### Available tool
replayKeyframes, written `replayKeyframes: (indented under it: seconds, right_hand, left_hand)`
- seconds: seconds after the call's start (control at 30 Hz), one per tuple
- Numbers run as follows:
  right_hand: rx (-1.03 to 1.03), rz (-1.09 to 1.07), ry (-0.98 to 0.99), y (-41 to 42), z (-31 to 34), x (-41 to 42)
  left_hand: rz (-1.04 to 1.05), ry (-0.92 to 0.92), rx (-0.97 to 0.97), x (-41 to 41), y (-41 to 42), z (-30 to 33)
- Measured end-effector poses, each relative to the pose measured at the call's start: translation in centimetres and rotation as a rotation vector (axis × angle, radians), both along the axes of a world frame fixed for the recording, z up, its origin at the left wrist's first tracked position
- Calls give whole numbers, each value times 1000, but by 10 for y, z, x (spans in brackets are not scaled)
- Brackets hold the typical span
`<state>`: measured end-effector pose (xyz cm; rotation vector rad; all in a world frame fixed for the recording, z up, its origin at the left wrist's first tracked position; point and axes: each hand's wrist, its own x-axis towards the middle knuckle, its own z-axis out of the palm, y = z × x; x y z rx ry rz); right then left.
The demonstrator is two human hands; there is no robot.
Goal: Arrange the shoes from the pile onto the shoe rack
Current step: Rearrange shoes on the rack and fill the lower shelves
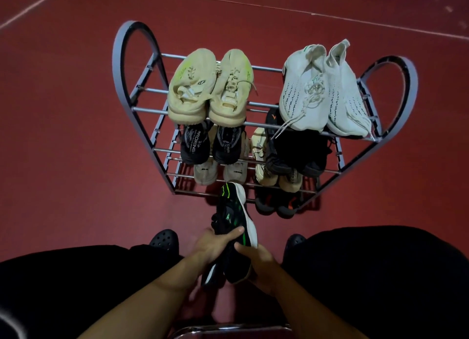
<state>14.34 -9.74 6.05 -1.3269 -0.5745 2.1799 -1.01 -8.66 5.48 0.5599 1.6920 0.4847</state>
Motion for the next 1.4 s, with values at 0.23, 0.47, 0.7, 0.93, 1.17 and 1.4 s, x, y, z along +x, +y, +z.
replayKeyframes:
  seconds: [0.23, 0.47, 0.7, 0.93, 1.17, 1.4]
  right_hand:
    - [-42, -11, -14, -5, -2, 2]
    - [-64, -4, 22, -5, -3, 0]
    - [541, 109, -780, 21, 2, 4]
    - [915, 788, -1053, 58, 10, 3]
    - [670, 949, -1006, 49, -3, 13]
    - [226, 746, -731, 54, -13, 17]
  left_hand:
    - [126, 87, 157, 1, -4, -17]
    - [71, 171, 186, -7, -9, -32]
    - [-94, 434, 324, -8, -7, -8]
    - [-484, 642, 523, -17, -10, -6]
    - [-738, 660, 581, -8, -19, -7]
    - [-956, 692, 602, -6, -25, -10]
